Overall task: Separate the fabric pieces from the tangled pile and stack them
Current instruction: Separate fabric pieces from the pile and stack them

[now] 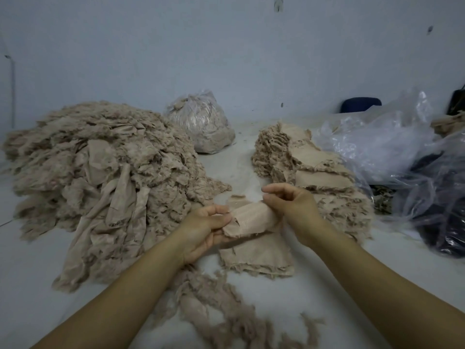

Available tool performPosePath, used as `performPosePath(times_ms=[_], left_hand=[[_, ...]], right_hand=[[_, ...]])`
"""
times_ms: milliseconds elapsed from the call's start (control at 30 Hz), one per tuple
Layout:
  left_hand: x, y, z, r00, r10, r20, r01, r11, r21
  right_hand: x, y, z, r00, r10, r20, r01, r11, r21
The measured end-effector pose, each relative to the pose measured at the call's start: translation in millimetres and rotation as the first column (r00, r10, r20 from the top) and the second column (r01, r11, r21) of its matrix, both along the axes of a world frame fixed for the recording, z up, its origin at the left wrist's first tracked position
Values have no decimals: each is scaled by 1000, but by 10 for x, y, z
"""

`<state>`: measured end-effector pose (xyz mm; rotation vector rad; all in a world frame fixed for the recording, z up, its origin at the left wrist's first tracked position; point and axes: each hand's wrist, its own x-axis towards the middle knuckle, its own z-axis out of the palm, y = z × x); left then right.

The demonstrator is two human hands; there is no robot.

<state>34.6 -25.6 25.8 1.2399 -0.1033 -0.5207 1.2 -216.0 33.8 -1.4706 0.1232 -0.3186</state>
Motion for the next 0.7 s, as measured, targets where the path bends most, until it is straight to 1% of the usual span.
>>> performPosePath(times_ms=[33,67,133,167,200,233,267,333,367,400,433,467,533,600,633,700], left_hand=[[-16,-5,7,1000,11,21,-11,1000,-1],[-27,-11,21,999,22,42,-21,1000,-22],[-41,-13,65,996,52,71,-46,996,-78],[-50,1,88,995,60,83,-54,995,-79],[-60,18,94,993,62,103,-59,998,-37],[-80,33,86,991,52,125,-58,997,41],[-105,47,59,990,34,140,-54,988,145],[-170,73,-28,989,-18,145,-36,933,358],[-190,84,-78,987,-49,156,-25,896,444],[-196,90,-122,981,-81,178,-22,860,510],[-188,95,-153,973,-100,209,-34,830,557],[-148,101,-182,959,-108,264,-77,793,604],[-4,85,-222,904,-108,414,-230,693,684],[147,25,-231,847,-159,507,-328,594,735],[205,-17,-235,826,-209,523,-340,555,759],[329,-111,-314,783,-344,518,-331,475,816]], right_hand=[[-24,-1,11,997,-42,66,47,996,-77],[-51,2,39,991,-55,125,70,991,-115],[-91,-8,102,979,-32,201,61,988,-141],[-108,-22,120,979,-10,203,43,987,-156],[-128,-33,126,984,17,176,16,983,-182],[-146,-43,108,992,47,118,-20,975,-222],[-166,-49,68,997,75,35,-63,961,-269],[-203,-46,-74,987,94,-128,-137,914,-382],[-213,-47,-151,982,83,-172,-157,863,-480],[-220,-47,-214,981,64,-185,-164,785,-598],[-217,-47,-263,983,50,-174,-159,697,-700],[-212,-42,-293,989,36,-146,-136,631,-764],[-213,-26,-302,998,6,-62,-55,566,-822],[-218,15,-304,1000,7,-16,-17,490,-872],[-220,40,-320,999,21,-36,-42,440,-897],[-225,80,-348,992,23,-124,-124,360,-925]])
